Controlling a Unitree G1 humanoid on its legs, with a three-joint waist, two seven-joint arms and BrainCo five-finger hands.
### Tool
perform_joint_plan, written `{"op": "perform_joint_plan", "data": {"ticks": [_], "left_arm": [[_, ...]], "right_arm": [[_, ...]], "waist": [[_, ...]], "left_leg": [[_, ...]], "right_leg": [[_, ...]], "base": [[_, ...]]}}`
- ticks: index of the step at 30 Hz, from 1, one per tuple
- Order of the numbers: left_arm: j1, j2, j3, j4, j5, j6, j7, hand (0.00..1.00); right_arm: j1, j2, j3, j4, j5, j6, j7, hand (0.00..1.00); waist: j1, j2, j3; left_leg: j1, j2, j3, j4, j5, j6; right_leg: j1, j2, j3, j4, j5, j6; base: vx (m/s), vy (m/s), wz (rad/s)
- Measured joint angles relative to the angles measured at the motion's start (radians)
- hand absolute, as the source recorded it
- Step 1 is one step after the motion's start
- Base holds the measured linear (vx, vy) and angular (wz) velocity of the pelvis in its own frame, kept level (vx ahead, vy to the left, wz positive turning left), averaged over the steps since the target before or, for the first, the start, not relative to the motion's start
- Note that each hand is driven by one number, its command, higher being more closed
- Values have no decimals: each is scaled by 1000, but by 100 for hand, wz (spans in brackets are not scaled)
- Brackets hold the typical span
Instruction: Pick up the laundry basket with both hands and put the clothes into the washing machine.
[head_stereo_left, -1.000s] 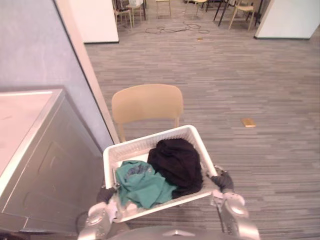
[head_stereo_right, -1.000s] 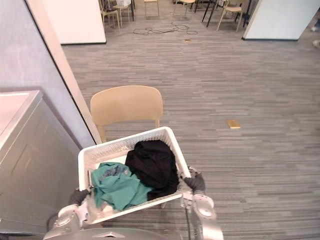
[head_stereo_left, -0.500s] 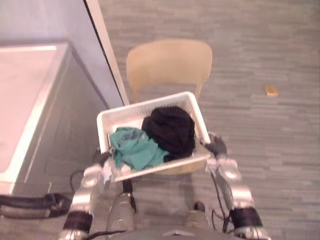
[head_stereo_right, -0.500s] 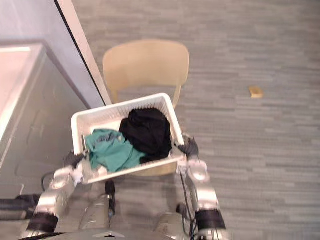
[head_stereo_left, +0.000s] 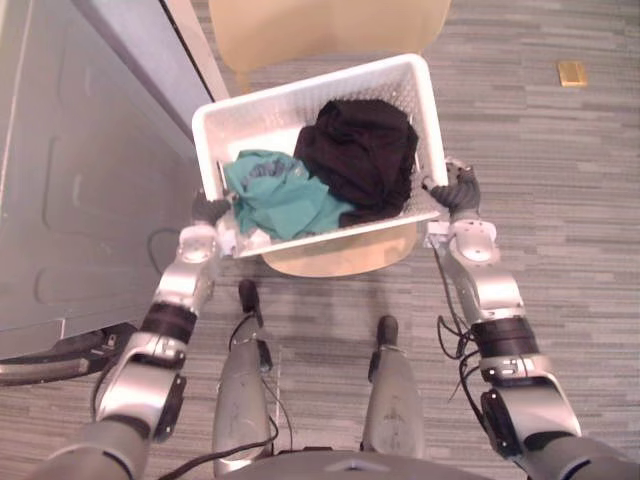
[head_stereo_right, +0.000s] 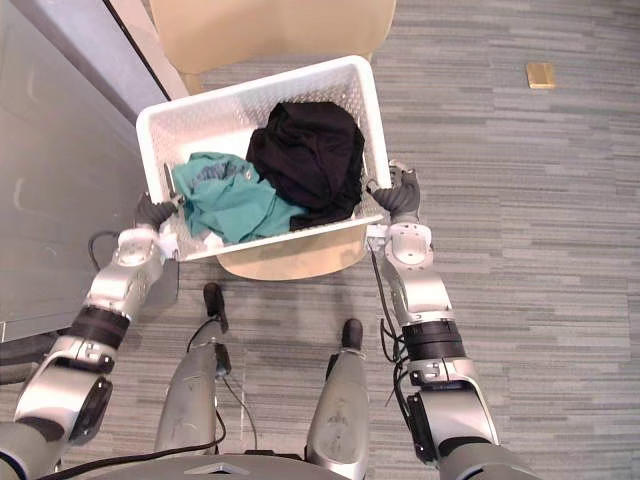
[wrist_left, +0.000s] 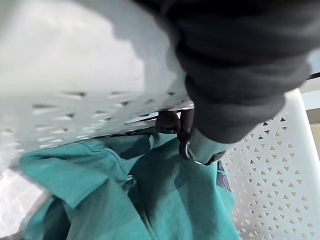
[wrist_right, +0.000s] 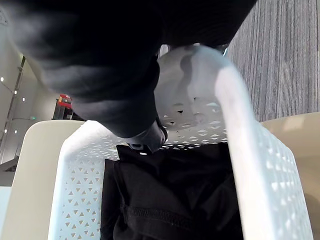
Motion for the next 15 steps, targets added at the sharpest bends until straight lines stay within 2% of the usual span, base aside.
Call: {"op": "perform_joint_plan", "data": {"ticks": [2, 5, 11, 15], "left_arm": [[-52, 6, -2, 40, -6, 0, 17, 100], [-137, 9, -6, 117, -7, 1, 28, 100], [-261, 35, -6, 213, -9, 10, 37, 100], [-322, 60, -11, 240, -9, 13, 38, 100]], "right_arm": [[-35, 2, 8, 8, 1, 0, -20, 100], [-118, -2, 16, 67, 1, 7, -37, 100], [-262, -2, 39, 197, 30, 21, -59, 100], [-326, -8, 57, 259, 38, 33, -60, 100]], "waist": [[1, -11, 8], [-9, -13, 34], [4, -16, 40], [2, -15, 46]], "left_leg": [[-4, 3, 22, 1, 3, 6], [-10, 11, 26, 2, 2, 6], [-34, 32, 66, 3, 5, 3], [-37, 44, 72, 2, 4, 2]], "right_leg": [[-19, 0, 18, 2, 0, 0], [-25, 6, 17, 1, 1, -1], [-91, 18, 41, 24, 3, -5], [-96, 29, 41, 24, 3, -5]], "base": [[62, -50, -17], [70, -54, -6], [60, -65, -17], [50, -61, -6]]}}
